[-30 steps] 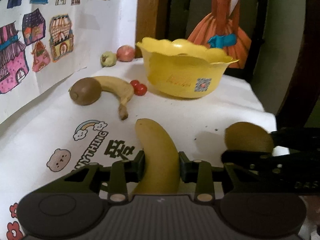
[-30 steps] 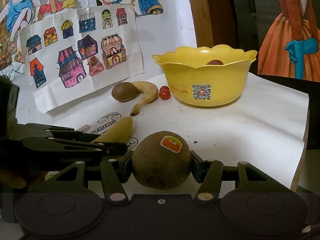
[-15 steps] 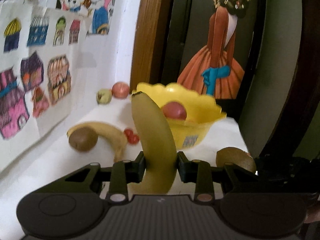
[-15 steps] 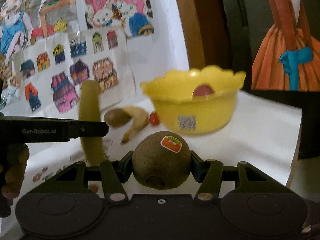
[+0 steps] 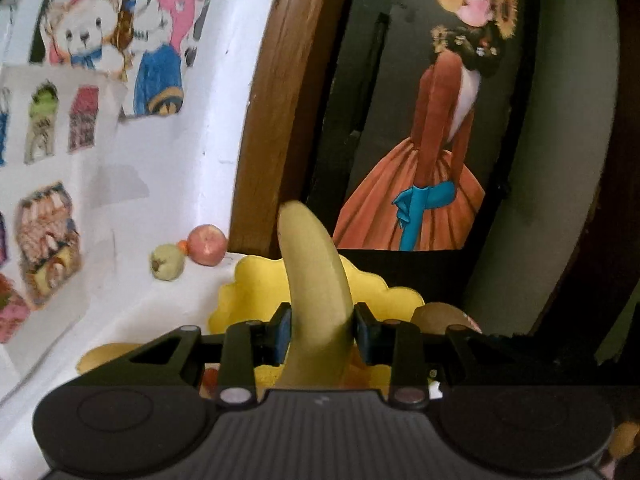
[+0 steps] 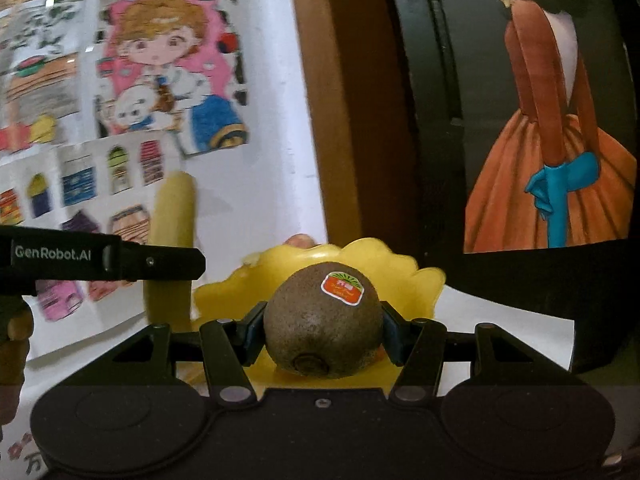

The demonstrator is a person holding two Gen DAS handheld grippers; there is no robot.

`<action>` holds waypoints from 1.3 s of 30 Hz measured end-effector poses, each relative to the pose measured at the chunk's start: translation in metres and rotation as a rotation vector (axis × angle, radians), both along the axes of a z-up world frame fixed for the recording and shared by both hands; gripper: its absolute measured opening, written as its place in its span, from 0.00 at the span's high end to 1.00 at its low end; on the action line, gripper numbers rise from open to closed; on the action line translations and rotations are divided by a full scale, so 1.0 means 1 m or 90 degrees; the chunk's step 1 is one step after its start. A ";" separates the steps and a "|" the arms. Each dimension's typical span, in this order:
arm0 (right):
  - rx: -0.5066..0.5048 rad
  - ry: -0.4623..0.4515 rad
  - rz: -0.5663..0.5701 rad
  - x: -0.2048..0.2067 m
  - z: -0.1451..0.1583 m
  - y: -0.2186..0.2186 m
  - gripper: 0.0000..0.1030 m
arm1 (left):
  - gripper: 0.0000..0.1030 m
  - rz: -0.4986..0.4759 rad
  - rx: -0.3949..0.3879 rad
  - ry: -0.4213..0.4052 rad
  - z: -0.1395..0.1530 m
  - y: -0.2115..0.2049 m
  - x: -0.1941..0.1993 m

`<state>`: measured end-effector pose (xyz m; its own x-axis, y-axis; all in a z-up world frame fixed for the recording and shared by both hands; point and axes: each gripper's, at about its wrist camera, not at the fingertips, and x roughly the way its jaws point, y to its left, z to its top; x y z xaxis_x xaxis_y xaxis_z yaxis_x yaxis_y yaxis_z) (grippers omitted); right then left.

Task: Organize fruits
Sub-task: 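Carry banana and kiwi into the yellow bowl and open both tools, then lift both open tools away from the bowl back over the table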

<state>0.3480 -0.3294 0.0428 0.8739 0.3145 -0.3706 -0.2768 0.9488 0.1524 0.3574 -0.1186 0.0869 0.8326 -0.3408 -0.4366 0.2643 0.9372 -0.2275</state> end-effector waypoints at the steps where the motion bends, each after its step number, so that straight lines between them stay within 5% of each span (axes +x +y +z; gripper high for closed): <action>1: 0.000 0.003 -0.004 0.005 -0.002 -0.001 0.43 | 0.65 0.002 0.000 0.003 -0.002 -0.002 0.006; 17: -0.036 0.025 -0.013 0.033 -0.026 0.008 0.43 | 0.64 -0.004 -0.001 0.065 -0.038 -0.013 0.060; 23: -0.050 -0.010 -0.014 0.029 -0.025 0.012 0.35 | 0.64 -0.002 -0.021 0.041 -0.038 -0.007 0.057; 39: -0.051 -0.122 -0.067 -0.049 0.002 0.009 0.01 | 0.03 0.053 -0.035 -0.102 -0.013 0.020 -0.034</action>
<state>0.2988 -0.3203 0.0449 0.9571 0.1943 -0.2150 -0.1925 0.9808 0.0296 0.3239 -0.0985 0.0743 0.9166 -0.2865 -0.2788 0.2225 0.9451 -0.2395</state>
